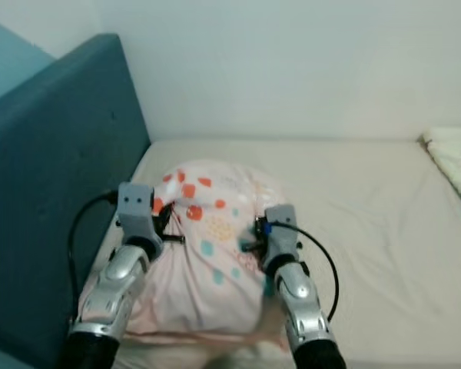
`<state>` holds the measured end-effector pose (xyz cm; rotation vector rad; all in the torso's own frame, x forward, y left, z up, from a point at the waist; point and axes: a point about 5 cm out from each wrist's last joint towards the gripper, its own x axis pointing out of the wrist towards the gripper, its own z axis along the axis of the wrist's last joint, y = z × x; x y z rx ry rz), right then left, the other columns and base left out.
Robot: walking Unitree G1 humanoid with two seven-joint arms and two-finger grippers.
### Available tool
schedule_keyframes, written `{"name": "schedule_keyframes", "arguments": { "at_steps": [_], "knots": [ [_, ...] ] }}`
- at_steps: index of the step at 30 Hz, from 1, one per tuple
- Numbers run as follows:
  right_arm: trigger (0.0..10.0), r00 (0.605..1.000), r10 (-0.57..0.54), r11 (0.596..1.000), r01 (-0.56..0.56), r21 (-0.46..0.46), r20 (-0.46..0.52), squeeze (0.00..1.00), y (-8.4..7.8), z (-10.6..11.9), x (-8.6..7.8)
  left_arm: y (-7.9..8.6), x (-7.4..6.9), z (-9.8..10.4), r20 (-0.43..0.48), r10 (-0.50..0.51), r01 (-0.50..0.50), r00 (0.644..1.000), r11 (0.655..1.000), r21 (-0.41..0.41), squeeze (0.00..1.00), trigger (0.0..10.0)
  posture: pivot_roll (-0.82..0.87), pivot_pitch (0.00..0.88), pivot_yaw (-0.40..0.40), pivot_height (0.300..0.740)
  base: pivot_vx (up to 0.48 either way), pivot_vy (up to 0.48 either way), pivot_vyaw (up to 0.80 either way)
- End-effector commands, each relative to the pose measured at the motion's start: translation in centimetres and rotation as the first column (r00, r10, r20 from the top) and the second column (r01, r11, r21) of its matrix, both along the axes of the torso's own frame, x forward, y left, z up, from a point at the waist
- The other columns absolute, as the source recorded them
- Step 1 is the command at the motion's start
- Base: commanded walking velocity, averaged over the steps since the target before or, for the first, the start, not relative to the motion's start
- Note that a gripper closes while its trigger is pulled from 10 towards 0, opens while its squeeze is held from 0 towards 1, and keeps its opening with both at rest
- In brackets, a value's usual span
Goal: Clean up the room
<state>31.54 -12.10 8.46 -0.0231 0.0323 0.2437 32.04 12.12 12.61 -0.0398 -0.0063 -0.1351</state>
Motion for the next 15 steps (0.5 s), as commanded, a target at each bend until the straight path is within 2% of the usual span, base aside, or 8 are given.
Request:
{"name": "schedule_keyframes", "arguments": {
  "at_steps": [1,15],
  "knots": [
    [10.0,0.997,0.066,0.998,-0.066,0.014,0.026,0.0,1.65,0.51,-0.04,-0.07,0.01,0.76,0.051,-0.002,0.002,0.999,1.0,0.001,0.0,10.0,0.07,0.0,-0.009,0.74,0.0,0.0,0.0],
    [10.0,0.998,0.054,0.998,-0.055,0.02,0.033,0.0,1.56,0.53,-0.09,0.36,0.04,0.97,0.068,-0.006,0.006,0.998,1.0,0.004,0.0,10.0,0.07,0.0,-0.006,0.74,0.0,0.018,0.0]
  ]
}}
